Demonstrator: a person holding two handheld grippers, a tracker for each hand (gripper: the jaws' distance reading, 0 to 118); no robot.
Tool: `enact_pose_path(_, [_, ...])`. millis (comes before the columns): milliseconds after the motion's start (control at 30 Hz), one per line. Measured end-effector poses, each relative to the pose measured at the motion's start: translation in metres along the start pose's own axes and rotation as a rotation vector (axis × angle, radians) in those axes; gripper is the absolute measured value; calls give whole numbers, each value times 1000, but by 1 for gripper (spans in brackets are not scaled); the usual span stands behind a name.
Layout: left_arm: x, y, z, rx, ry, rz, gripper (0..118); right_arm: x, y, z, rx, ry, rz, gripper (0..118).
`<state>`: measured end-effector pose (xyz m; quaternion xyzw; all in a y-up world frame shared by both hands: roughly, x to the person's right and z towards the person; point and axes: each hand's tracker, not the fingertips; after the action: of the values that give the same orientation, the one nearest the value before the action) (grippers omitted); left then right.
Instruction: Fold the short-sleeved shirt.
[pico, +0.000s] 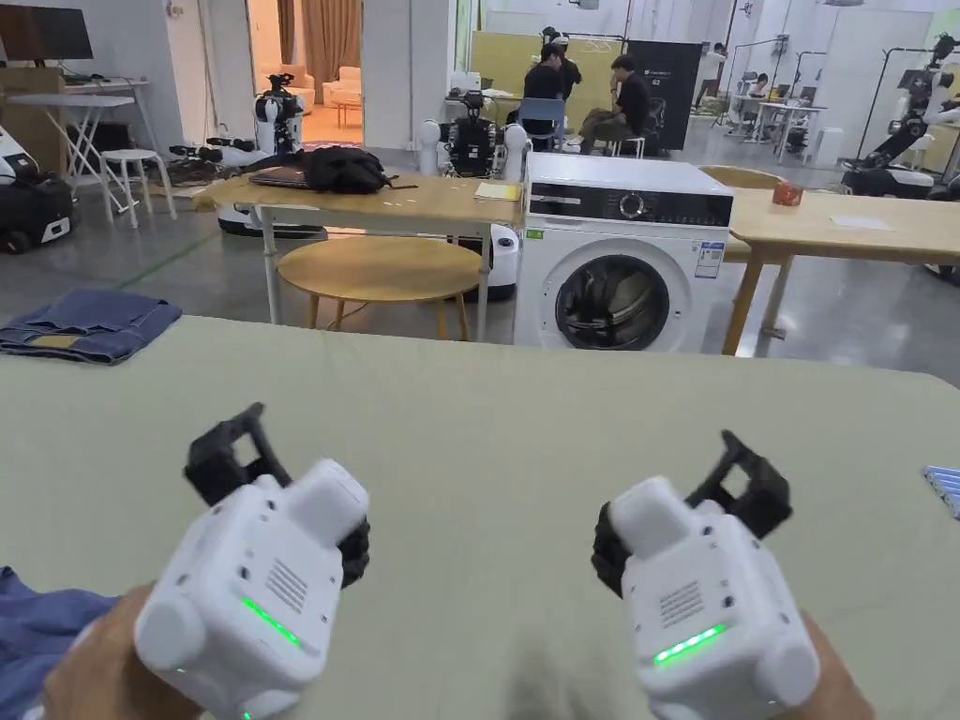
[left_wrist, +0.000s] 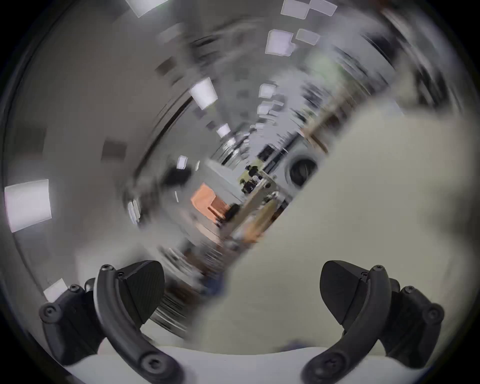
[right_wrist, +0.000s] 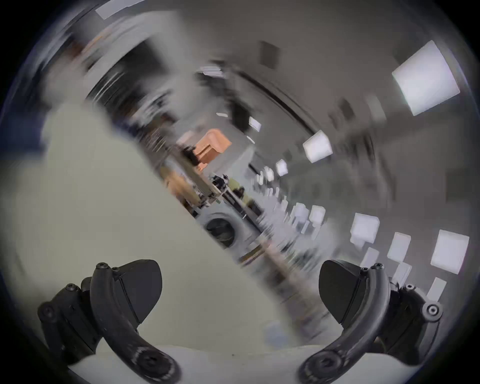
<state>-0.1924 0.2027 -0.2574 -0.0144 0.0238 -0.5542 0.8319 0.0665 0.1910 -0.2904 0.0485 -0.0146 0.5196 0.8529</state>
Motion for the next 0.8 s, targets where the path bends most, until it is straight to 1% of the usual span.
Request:
enact_pose_path(67, [20, -6, 3, 48, 71, -347, 117, -17, -3, 5, 76, -35, 316, 118])
enact_pose_path(100, [26, -10, 4, 73, 84, -440, 117, -23, -5, 7, 103, -52, 391, 118])
enact_pose_path(133, [25, -11, 5, 90, 77, -460, 117, -22, -8, 4, 113, -61, 425, 118])
enact_pose_path(167, [23, -10, 7, 101, 56, -444, 116, -22, -8, 3, 116, -58, 422, 118])
enact_pose_path(233, [14, -19, -1, 65, 25, -263, 116, -17, -6, 0, 60, -31, 325, 118])
enact_pose_path(267, [8, -19, -4, 40, 39, -135, 116, -11, -8, -5, 18, -24, 239, 118])
enact_pose_path(300, [-3, -20, -6, 14, 17, 47, 116, -5, -8, -8, -25, 10, 119, 118])
enact_pose_path(333, [-22, 10, 16, -8, -5, 194, 116, 0, -7, -11, -50, 24, 6, 118])
enact_pose_path(367, [-36, 18, 23, -40, -42, 401, 116, 6, -7, -14, -90, 46, -158, 118])
enact_pose_path(400, [-46, 18, 27, -45, -88, 577, 116, 16, -13, -16, -127, 66, -319, 118])
enact_pose_path(433, [-53, 17, 30, -44, -102, 714, 116, 21, -15, -19, -161, 75, -452, 118])
enact_pose_path(467, [-57, -12, 4, -27, -102, 862, 115, 26, -18, -22, -192, 89, -603, 118])
enact_pose_path(500, [-61, -20, 3, -10, -96, 1004, 115, 29, -22, -23, -219, 98, -748, 118])
enact_pose_path(533, [-64, -23, 4, 5, -81, 1078, 114, 32, -28, -19, -225, 99, -832, 118])
enact_pose_path(567, [-65, -26, 6, 25, -64, 1157, 114, 32, -32, -18, -231, 102, -933, 118])
enact_pose_path(600, [-60, -27, 6, 37, -51, 1183, 114, 32, -34, -16, -230, 93, -980, 118])
enact_pose_path(633, [-60, -28, 6, 48, -40, 1196, 114, 31, -35, -15, -226, 95, -1004, 118])
enact_pose_path(700, [-58, -29, 7, 66, -24, 1190, 114, 26, -31, -7, -238, 90, -1010, 118])
enact_pose_path(767, [-51, -24, 8, 65, -19, 1176, 114, 24, -31, -3, -228, 97, -1049, 118])
enact_pose_path(800, [-50, -24, 7, 61, -22, 1166, 114, 22, -25, 0, -227, 90, -1054, 118])
